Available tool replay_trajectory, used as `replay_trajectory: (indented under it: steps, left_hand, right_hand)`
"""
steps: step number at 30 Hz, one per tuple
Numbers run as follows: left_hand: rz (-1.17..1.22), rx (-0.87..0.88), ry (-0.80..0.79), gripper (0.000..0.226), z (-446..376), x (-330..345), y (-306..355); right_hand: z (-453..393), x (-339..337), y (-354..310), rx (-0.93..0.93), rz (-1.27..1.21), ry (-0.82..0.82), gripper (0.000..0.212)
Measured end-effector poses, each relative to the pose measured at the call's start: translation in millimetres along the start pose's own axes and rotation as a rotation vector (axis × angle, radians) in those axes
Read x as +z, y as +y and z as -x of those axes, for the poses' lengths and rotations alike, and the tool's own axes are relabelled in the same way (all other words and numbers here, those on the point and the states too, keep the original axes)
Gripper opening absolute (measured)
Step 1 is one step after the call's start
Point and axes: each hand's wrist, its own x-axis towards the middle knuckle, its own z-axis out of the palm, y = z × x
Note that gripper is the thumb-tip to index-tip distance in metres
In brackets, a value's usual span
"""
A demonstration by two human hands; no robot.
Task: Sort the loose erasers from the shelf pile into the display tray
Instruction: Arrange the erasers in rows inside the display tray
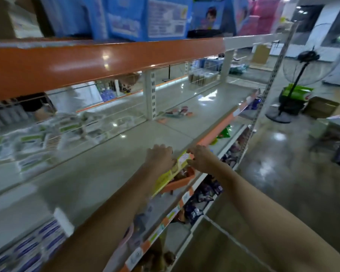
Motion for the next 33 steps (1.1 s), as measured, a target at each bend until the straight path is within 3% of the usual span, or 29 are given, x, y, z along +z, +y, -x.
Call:
replay_trajectory:
  steps: [7,12,19,23,27,33]
  left_hand:
    - [0.04,-0.017,0.01,0.041,-122.0,3.2,24.2]
    - [0.105,-0.006,0.0,0.043,-216.3,2.8,26.1]
    - [0.139,-0.081,0.035,0.038,-288.4,9.1,13.8]
    - [0.112,-0.199,0.183,0.03,-320.3,12.0,5.7]
    - [0.133,-0.362,0.222,0.036,-344.6,12.6,6.6]
    - [0.202,-0.543,0.253,0.046,-373.0,21.6,18.2]
  right_hand:
    - [-87.4,-11.3,73.6,0.032,-0.034,0.053,0.044]
    - [-163.3,-22.2,111.1,0.038,-0.065,0.005,0.044]
    - [-242.5,-25.4,155.4,0.011,-0.084,-0.037,0.044]
    - [-292.2,-27.5,174.6,-0.048,-0.061,-0.037,0.047]
    - [-341.9,-21.3,184.8,-0.123,-0.017,-0.091,0.053]
    - [-387.4,-10.5,195.6,-0.243,-0.046,-0.09,0.044]
